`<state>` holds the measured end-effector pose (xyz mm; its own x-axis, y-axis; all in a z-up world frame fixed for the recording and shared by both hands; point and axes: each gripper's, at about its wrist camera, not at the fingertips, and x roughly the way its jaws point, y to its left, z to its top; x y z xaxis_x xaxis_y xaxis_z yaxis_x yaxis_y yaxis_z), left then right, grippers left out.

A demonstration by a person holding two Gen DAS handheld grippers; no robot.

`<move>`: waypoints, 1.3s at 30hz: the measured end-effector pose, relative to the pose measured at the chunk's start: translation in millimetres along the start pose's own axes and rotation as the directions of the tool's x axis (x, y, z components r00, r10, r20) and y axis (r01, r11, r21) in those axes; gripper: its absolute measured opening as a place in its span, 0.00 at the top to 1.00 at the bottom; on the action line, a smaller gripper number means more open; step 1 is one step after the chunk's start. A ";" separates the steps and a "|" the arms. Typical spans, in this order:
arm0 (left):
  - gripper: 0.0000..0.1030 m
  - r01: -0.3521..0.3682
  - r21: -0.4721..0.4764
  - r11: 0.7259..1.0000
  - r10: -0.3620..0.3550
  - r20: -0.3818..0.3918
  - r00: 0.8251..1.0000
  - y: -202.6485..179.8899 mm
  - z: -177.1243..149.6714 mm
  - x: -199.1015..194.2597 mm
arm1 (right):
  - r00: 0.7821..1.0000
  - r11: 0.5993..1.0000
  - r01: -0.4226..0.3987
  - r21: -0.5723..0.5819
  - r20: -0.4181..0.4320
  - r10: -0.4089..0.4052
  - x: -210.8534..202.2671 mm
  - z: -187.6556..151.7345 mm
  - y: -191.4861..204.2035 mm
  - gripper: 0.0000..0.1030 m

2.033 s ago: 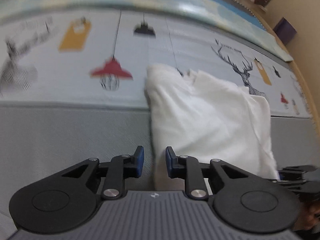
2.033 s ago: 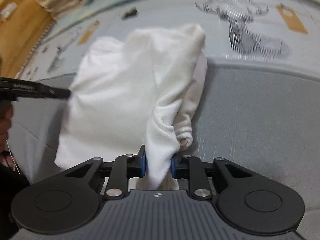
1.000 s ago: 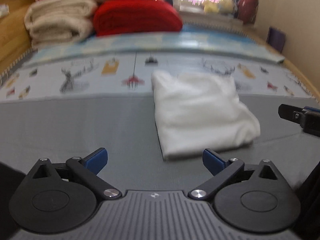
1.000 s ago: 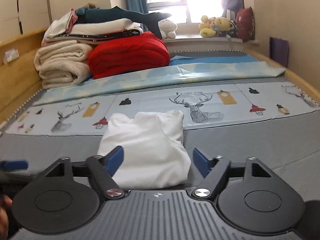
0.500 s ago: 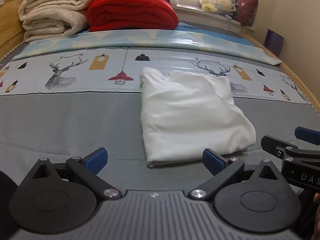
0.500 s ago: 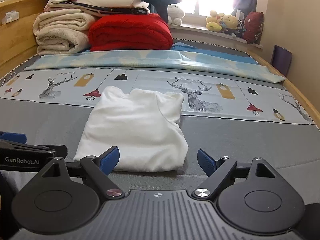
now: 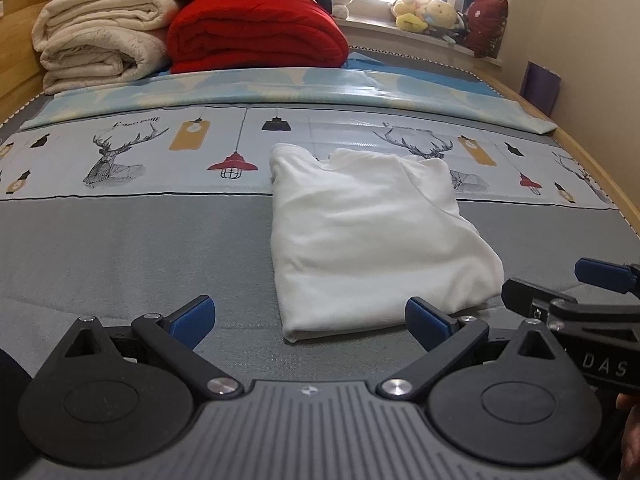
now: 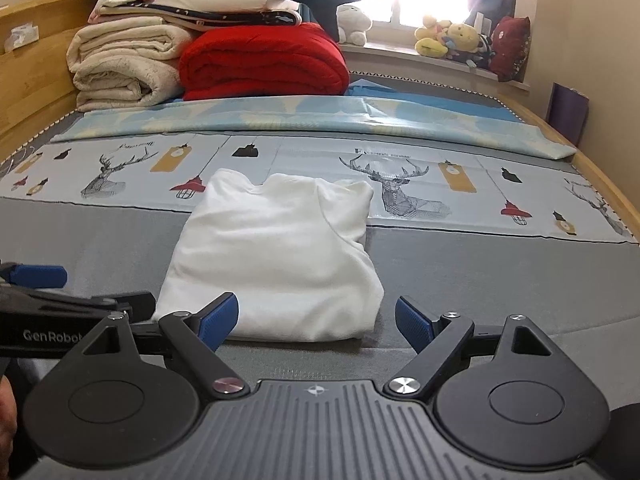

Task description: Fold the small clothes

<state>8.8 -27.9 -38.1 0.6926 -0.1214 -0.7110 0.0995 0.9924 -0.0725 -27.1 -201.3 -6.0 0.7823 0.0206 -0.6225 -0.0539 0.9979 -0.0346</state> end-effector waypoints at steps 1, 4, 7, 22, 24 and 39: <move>0.01 0.001 -0.003 1.000 -0.001 -0.003 1.000 0.9 0.2 0.4 | 1.000 1.000 0.000 -0.006 -0.001 0.000 0.6 -0.1 1.2 0.16; 0.01 0.002 -0.012 1.000 -0.002 -0.009 1.000 2.7 -0.1 1.2 | 1.000 1.000 0.001 -0.019 0.001 0.000 0.8 -0.6 4.1 0.16; 0.01 -0.002 -0.004 1.000 0.002 -0.003 1.000 2.3 0.2 0.5 | 1.000 1.000 -0.001 -0.026 0.003 0.001 1.1 -0.3 4.4 0.16; 0.01 -0.003 -0.001 1.000 0.003 0.002 1.000 2.1 -0.3 1.6 | 1.000 1.000 0.001 -0.028 0.004 -0.001 0.7 -0.7 6.2 0.16; 0.01 -0.003 -0.001 1.000 0.003 0.001 1.000 2.2 -0.3 1.9 | 1.000 1.000 0.002 -0.028 0.004 -0.002 0.8 -0.7 6.2 0.16; 0.01 0.000 -0.002 1.000 0.000 0.006 1.000 2.5 -0.6 1.5 | 1.000 1.000 0.003 -0.025 0.004 -0.003 0.4 1.2 5.1 0.16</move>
<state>9.7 -25.6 -39.7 0.6967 -0.1212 -0.7071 0.0980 0.9925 -0.0736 -26.4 -196.1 -5.4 0.7849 0.0181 -0.6194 -0.0669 0.9962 -0.0557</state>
